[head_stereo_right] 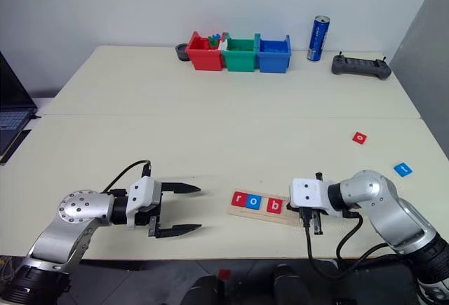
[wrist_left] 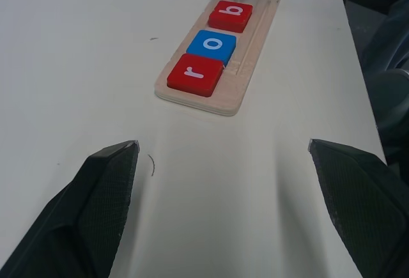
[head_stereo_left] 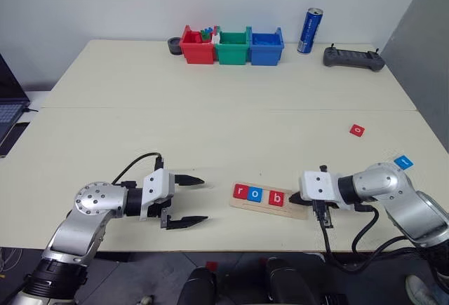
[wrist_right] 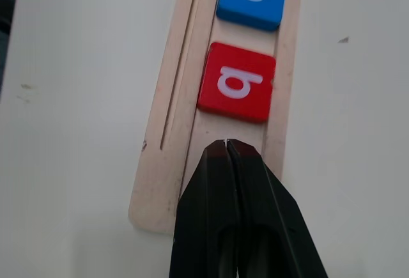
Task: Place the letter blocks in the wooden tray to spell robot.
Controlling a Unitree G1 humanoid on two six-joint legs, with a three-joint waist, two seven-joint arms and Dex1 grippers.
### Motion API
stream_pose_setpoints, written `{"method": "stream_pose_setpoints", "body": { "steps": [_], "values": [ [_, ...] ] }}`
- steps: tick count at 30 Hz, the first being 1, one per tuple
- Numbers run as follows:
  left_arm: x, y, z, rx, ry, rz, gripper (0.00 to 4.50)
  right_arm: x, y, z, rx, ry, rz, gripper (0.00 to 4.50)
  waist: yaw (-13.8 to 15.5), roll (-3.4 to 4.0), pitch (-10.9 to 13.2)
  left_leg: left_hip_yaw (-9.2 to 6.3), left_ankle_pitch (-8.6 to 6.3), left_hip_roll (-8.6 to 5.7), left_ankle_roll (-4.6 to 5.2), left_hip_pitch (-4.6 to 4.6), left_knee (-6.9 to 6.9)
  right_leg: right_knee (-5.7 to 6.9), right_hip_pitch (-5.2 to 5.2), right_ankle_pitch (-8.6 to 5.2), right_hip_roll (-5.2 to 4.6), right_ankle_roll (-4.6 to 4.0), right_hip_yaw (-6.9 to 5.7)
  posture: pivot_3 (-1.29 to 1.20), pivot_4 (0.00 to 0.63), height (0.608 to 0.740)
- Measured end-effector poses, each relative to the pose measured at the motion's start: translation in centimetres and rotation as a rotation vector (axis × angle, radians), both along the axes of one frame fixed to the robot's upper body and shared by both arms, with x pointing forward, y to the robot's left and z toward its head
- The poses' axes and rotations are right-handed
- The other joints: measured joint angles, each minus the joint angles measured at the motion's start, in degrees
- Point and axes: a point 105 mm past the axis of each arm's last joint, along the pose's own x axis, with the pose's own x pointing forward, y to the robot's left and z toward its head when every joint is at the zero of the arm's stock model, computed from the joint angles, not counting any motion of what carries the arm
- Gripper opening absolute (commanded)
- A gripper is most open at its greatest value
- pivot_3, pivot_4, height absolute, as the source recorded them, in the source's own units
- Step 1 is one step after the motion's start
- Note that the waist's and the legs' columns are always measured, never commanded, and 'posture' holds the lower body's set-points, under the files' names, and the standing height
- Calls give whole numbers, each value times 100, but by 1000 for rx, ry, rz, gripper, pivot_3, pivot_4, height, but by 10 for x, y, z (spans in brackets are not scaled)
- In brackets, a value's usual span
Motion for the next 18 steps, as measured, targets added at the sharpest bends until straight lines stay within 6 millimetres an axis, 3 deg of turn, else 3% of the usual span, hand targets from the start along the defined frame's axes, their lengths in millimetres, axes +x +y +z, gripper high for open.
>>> {"method": "stream_pose_setpoints", "body": {
  "steps": [18],
  "values": [
    [2, 7, -6, 2, 3, 12, 4500, 17, 4, 2, 7, -93, 17, 43, -8, -1, -1, 1, 0, 1, 0, 5, 2, 2, 3, 0, 1, -1, 1, 0, 150, 740]
  ]
}}
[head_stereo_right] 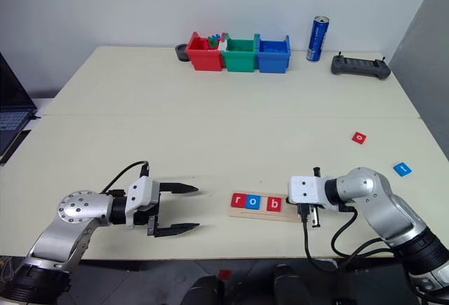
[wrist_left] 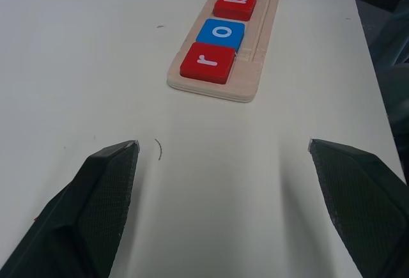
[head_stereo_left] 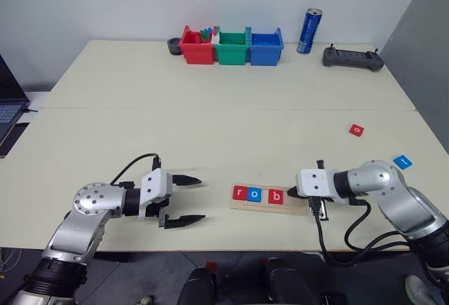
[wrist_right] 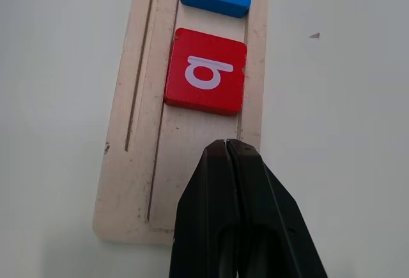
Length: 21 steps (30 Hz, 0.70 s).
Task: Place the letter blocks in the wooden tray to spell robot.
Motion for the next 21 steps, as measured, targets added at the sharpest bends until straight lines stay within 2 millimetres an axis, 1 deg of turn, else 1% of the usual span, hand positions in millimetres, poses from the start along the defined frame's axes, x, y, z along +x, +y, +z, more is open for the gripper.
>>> {"method": "stream_pose_setpoints", "body": {
  "steps": [9, 14, 17, 21],
  "values": [
    [-2, -1, -1, -1, 1, 4, 4500, -1, 2, 0, 4, 15, -7, 43, 0, 0, 0, -1, 0, 0, 0, -1, -1, 0, 0, 0, 0, 0, 0, 0, 150, 740],
    [-1, -2, 0, -2, 3, 11, 4500, -4, 15, -1, 34, 37, 10, 43, 0, 0, 0, -2, 0, 0, 0, -2, -1, 0, 0, 0, 0, 0, -1, 0, 150, 740],
    [-1, -2, 0, -3, 6, 13, 4500, -4, 18, -1, 45, 39, 13, 43, 1, 0, 0, -2, 0, 0, 0, -2, -1, 0, 0, 0, 0, 0, -1, 0, 150, 740],
    [-2, -8, 6, -4, -2, -1, 4500, -1, 28, 5, 67, 27, 26, 43, 0, 0, 0, -3, 0, 0, 0, -2, -1, 0, 0, 0, 0, 0, -2, 0, 150, 740]
  ]
}}
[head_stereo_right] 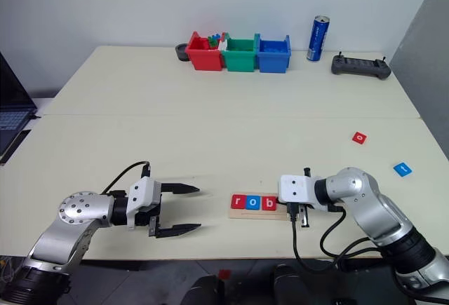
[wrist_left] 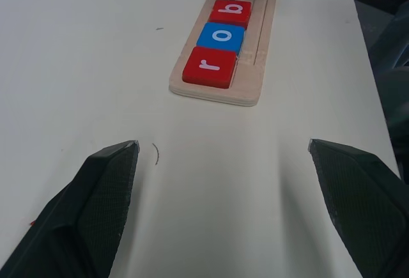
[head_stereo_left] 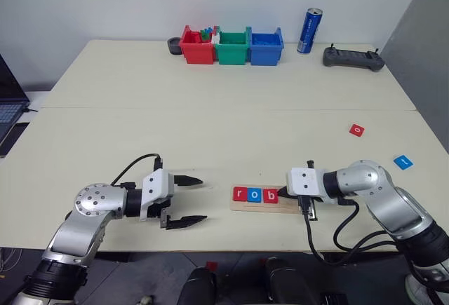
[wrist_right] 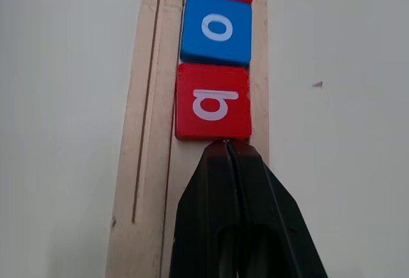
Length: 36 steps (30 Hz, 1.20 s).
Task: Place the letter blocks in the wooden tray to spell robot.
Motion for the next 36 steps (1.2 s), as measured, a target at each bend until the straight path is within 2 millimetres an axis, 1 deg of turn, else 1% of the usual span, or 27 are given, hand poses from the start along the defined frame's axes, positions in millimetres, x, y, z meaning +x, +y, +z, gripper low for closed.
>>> {"method": "stream_pose_setpoints", "body": {
  "steps": [8, 11, 13, 15, 17, 19, 20, 22, 25, 26, 28, 33, 36],
  "values": [
    [1, -1, 2, 1, 6, 6, 4500, 0, 3, 1, 12, -1, -2, 43, 0, 0, 0, 1, 0, 0, 0, 0, -1, 0, 0, 0, 0, 0, 0, 0, 150, 740],
    [1, -2, 2, 0, 5, 6, 4500, 1, 0, 3, 14, 1, -10, 43, 1, 0, 0, 0, 0, -1, 0, -1, 0, 0, 0, 0, 0, 0, 0, 0, 150, 740],
    [1, -2, 2, 0, 5, 6, 4500, 5, -9, 12, 41, -1, -50, 404, 2, 0, 0, 0, 0, -1, 0, -2, 0, 0, 0, 0, -2, 0, 0, 0, 150, 740],
    [1, -2, 2, -2, 4, 7, 4500, 15, -21, 30, 107, -35, -132, 914, 5, 0, 0, 0, 0, -2, 0, -2, 0, 0, 0, 0, -2, 0, 0, 0, 150, 740],
    [1, -3, 2, -11, 3, 11, 4500, 33, -41, 50, 202, -104, -283, 1607, 7, 0, 0, 0, 0, -1, 0, -2, -1, -1, 0, 0, -2, -1, 1, 0, 150, 740],
    [2, -3, 2, -17, 4, 14, 4500, 52, -65, 63, 303, -163, -458, 2286, 7, -1, 0, 1, 0, -1, 0, -2, -1, 0, 0, 1, -1, -1, 1, 0, 150, 740],
    [2, -4, 2, -21, 4, 14, 4500, 60, -78, 67, 356, -186, -553, 2662, 6, 0, 0, 1, 0, -1, 0, -1, -2, 0, 0, 1, -1, -1, 2, 0, 150, 740],
    [2, -5, 2, -37, 6, 13, 4500, 72, -97, 68, 441, -219, -708, 3357, 3, 0, 0, 1, 0, -1, 0, -1, -4, 1, -1, 1, -1, -1, 2, 0, 150, 740],
    [3, -8, 4, -53, 8, 13, 4500, 92, -126, 62, 529, -289, -964, 4369, -13, 1, 1, 7, 0, -2, 0, -1, -3, 3, -3, 1, -1, -2, 7, 0, 150, 740],
    [4, -8, 5, -53, 9, 15, 4500, 99, -136, 58, 535, -319, -1052, 4466, -14, 2, 0, 9, 0, -3, 0, 1, -3, 5, -3, 1, -1, -2, 9, 0, 150, 740],
    [6, -9, 7, -57, 5, 15, 4500, 112, -150, 53, 524, -360, -1181, 4466, -28, 3, 1, 12, 0, -3, 0, 1, -4, 5, -4, 1, -1, -2, 11, 0, 150, 740],
    [8, -12, 11, -63, 13, 16, 4500, 140, -167, 43, 543, -391, -1387, 4466, -69, 4, 1, 12, 0, -3, 0, -2, -8, 4, -6, 2, 0, -3, 11, 0, 150, 740],
    [8, -15, 13, -65, 6, 14, 4500, 148, -179, 34, 547, -376, -1490, 4466, -92, 4, 1, 11, 0, -5, 0, -5, -9, 2, -6, 2, -2, -3, 10, 0, 150, 740]
  ]
}}
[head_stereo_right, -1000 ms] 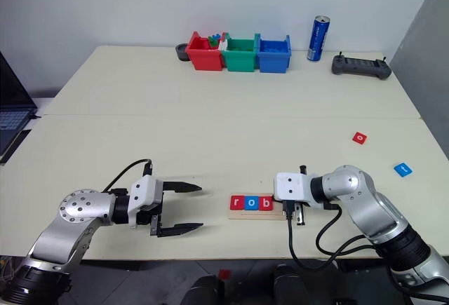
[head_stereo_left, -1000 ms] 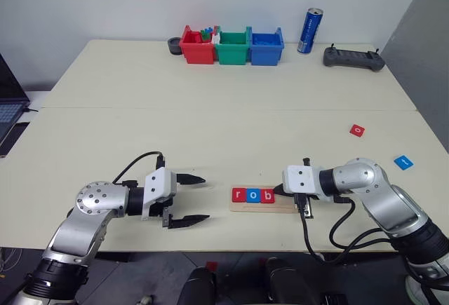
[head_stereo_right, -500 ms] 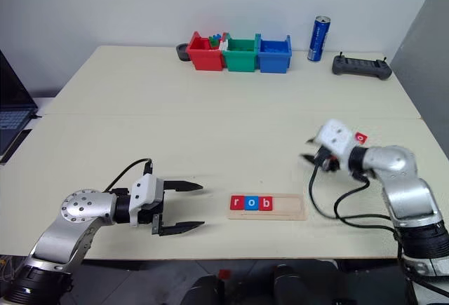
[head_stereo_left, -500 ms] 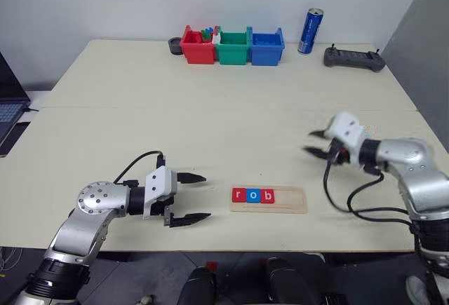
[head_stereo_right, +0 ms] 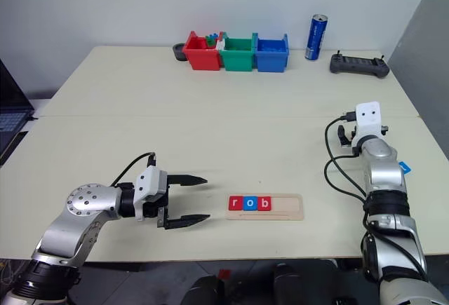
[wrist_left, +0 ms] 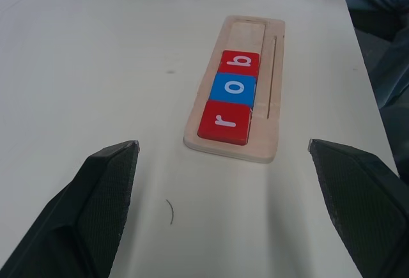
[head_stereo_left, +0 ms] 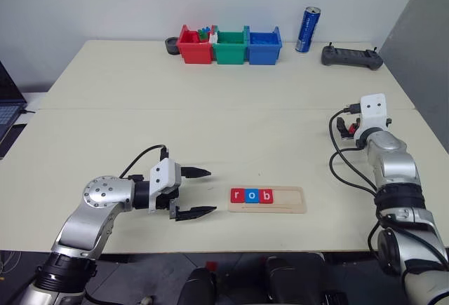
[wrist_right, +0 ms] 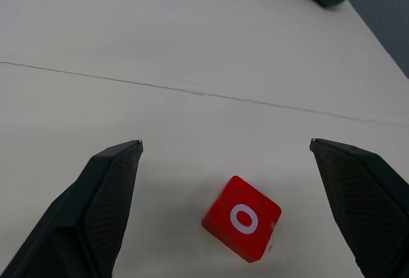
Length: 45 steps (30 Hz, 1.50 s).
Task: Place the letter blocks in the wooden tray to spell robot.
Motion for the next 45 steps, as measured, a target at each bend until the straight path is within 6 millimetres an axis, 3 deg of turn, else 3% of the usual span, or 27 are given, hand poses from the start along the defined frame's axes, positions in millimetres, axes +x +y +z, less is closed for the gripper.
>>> {"method": "stream_pose_setpoints", "body": {
  "steps": [4, 8, 16, 18, 21, 24, 32, 34, 39, 45],
  "values": [
    [-3, -1, 0, -7, 7, 1, 4500, 2, -13, -19, 46, 50, -94, 4466, -27, 0, 0, 0, 0, -1, 1, 0, -2, -1, 0, 0, -1, 0, 0, 0, 150, 740],
    [-4, -1, -2, -9, 14, 3, 4500, 5, -16, -21, 126, 48, -127, 4466, -60, 0, 0, 0, 0, -1, 1, 3, -1, 1, 1, 0, 0, 0, 1, 0, 150, 740],
    [-4, 0, -3, -8, 10, 1, 4500, 4, -15, -27, 287, 53, -150, 1748, -54, 0, -1, -4, 0, -2, 1, 4, 1, 0, 6, 0, 0, 0, -1, 0, 150, 740],
    [-4, 1, -3, -9, 5, 0, 4500, 2, -17, -27, 309, 52, -158, 1450, -52, 0, -1, -5, 0, -1, 1, 3, 0, 0, 6, 0, 0, 0, -2, 0, 150, 740],
    [-4, 2, -4, -8, 8, 1, 4500, -5, -17, -28, 313, 44, -169, 1453, -48, 1, -2, -9, -1, 0, 1, 2, 0, 0, 6, 0, 1, 0, -4, 0, 150, 740],
    [-5, 3, -5, -6, 7, -5, 4500, -25, -8, -31, 306, 28, -172, 1453, -47, 6, -6, -15, 0, 3, 1, -3, -6, 1, -1, 0, 2, 0, -6, 0, 150, 740],
    [-8, 6, -9, -1, 21, -28, 4500, -114, 63, -47, 423, 59, -162, 1453, -49, 18, -14, -19, 0, 10, 1, 2, -8, 5, -1, -3, 10, -1, -8, 0, 150, 740],
    [-7, 5, -8, -1, 18, -32, 4500, -127, 77, -50, 445, 72, -160, 1453, -50, 16, -15, -15, 0, 10, 0, 2, -6, 4, -1, -3, 10, -1, -5, 0, 150, 740],
    [-6, 3, -5, 2, 11, -50, 4500, -137, 91, -52, 485, 76, -169, 1453, -55, 13, -17, -8, 0, 11, 0, 9, -6, 1, 1, -4, 11, 0, -2, 0, 150, 740],
    [-5, 3, -3, 3, 9, -55, 4500, -135, 93, -48, 499, 43, -149, 3548, -56, 14, -16, -7, 0, 10, 0, 7, -6, -1, 1, -4, 11, 0, -2, 0, 150, 740]
  ]
}}
